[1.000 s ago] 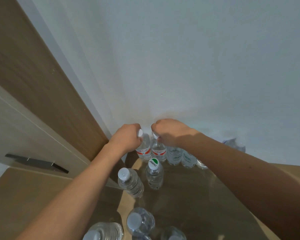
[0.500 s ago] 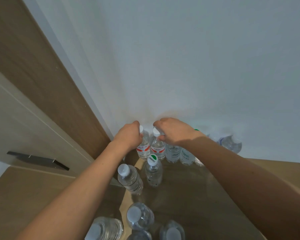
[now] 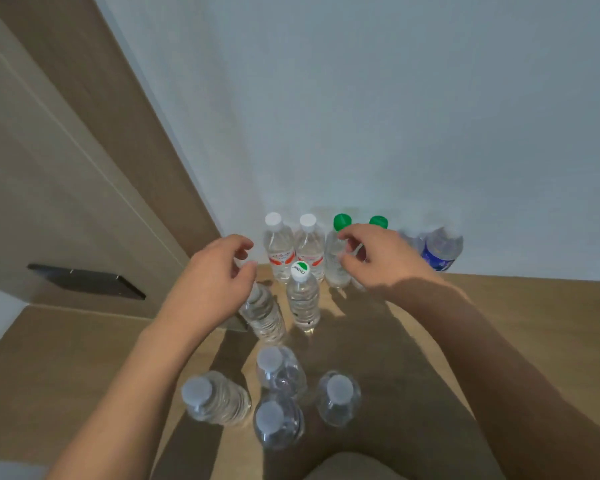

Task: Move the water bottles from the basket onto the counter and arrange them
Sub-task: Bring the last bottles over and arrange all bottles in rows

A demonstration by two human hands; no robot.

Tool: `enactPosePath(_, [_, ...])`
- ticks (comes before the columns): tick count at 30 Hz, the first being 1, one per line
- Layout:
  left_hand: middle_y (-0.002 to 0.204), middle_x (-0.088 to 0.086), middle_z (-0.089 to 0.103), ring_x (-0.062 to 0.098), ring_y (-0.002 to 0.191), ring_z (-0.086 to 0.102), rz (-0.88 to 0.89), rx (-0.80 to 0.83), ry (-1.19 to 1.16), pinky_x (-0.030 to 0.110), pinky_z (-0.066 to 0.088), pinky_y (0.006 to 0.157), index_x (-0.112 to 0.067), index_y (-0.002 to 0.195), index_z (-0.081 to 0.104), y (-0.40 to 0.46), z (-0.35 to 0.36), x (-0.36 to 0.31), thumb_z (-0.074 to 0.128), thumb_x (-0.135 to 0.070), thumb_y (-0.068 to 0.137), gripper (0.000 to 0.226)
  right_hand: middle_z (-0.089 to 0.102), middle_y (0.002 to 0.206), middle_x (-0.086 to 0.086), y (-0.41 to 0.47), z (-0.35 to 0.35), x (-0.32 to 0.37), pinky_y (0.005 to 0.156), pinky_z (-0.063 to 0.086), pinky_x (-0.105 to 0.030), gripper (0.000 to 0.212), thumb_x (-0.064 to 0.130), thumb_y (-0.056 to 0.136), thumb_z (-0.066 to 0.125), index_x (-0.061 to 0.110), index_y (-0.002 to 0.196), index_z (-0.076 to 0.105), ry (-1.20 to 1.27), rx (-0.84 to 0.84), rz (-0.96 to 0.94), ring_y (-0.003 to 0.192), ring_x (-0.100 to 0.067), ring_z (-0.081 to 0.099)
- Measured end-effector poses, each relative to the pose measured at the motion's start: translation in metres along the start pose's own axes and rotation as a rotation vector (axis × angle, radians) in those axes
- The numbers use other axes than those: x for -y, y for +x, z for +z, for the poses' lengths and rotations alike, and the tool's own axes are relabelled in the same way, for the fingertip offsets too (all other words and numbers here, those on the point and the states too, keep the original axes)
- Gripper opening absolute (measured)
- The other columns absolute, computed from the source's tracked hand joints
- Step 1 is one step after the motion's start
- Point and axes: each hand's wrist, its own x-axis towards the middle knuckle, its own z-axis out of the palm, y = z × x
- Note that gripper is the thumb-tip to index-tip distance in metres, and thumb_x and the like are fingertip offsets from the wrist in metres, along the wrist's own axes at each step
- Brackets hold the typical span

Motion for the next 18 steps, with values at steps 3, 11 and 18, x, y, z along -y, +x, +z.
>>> enactPosePath(3, [0.104, -0.007, 0.066, 0.013, 0.088, 0.062, -0.072, 0.040, -0.054, 0.030, 0.047, 0.083, -0.024, 0.116, 0.063, -0.029, -0.018, 0.007, 0.061, -0.031, 0.092, 0.025, 0.063, 0.100, 0.002, -0.008, 0.017, 0.024, 0.077, 0.048, -0.031, 0.035, 0.030, 0.093, 0.056, 0.021, 0.127, 0.057, -0.004, 0.177, -0.017, 0.084, -0.014, 0.057])
enactPosePath(11, [0.112, -0.008, 0.064, 0.011, 0.086, 0.060, -0.236, 0.092, 0.062, 0.029, 0.045, 0.081, -0.026, 0.122, 0.061, -0.087, -0.027, 0.048, 0.060, -0.037, 0.093, 0.031, 0.056, 0.097, 0.009, -0.019, 0.059, 0.060, 0.068, 0.039, -0.024, 0.033, 0.041, 0.091, 0.059, 0.031, 0.122, 0.055, -0.124, 0.470, -0.069, 0.086, -0.011, 0.054])
enactPosePath(18, [0.110, -0.013, 0.062, 0.008, 0.094, 0.057, -0.225, 0.178, -0.037, 0.027, 0.044, 0.081, -0.028, 0.125, 0.059, -0.086, -0.028, 0.028, 0.056, -0.040, 0.094, 0.033, 0.048, 0.134, -0.007, 0.005, 0.053, 0.057, 0.094, 0.041, -0.032, 0.045, 0.028, 0.093, 0.058, 0.018, 0.136, 0.051, -0.185, 0.263, -0.045, 0.115, -0.024, 0.054])
